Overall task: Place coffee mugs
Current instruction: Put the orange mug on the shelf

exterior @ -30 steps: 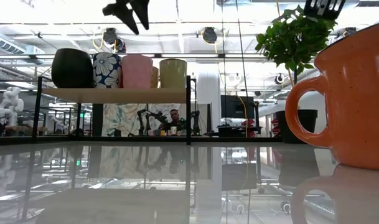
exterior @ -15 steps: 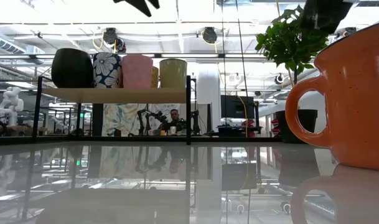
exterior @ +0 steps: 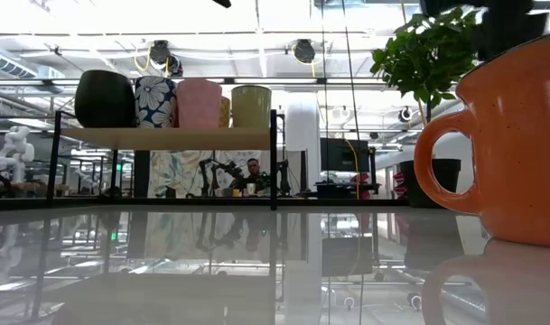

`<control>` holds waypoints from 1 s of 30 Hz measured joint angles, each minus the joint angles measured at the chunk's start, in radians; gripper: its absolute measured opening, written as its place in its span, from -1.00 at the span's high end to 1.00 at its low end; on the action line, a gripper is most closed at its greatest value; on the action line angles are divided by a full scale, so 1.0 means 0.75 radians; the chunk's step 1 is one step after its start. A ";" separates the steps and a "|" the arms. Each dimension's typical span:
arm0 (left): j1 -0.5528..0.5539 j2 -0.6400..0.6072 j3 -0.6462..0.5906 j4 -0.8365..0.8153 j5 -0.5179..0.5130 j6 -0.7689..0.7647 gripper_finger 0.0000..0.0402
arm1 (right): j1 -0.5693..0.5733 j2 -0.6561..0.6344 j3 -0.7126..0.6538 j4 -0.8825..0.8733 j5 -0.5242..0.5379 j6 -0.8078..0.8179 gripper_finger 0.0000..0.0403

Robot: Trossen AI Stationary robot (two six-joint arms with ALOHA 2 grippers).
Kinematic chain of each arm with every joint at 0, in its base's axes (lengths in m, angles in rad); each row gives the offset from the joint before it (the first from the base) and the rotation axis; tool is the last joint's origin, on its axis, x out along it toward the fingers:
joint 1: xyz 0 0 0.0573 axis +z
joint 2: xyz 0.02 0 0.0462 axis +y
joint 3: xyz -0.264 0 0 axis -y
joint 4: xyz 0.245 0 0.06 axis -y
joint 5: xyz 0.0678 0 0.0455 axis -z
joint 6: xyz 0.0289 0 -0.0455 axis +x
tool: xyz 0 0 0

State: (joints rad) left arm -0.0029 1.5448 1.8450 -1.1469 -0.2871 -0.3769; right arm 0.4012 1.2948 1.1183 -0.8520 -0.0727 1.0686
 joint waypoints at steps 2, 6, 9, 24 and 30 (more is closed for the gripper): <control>-0.006 0.000 0.000 -0.001 0.000 -0.003 -0.02 | 0.018 0.008 0.000 -0.055 -0.004 0.084 0.14; -0.025 0.000 0.000 -0.004 -0.002 -0.040 -0.02 | 0.038 0.011 0.000 -0.130 -0.004 0.179 0.14; -0.044 0.000 0.000 -0.004 -0.002 -0.049 -0.02 | 0.047 0.010 0.000 -0.139 0.032 0.186 0.14; -0.049 0.000 0.000 -0.005 -0.076 -0.037 -0.02 | 0.159 0.009 -0.030 -0.087 0.308 -0.204 0.14; -0.048 0.000 0.000 -0.004 -0.127 -0.059 -0.02 | 0.159 0.009 -0.170 0.211 0.129 -0.194 0.14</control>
State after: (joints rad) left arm -0.0392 1.5448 1.8450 -1.1500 -0.3820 -0.4213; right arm 0.5205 1.3015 0.9911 -0.6937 0.0238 0.9233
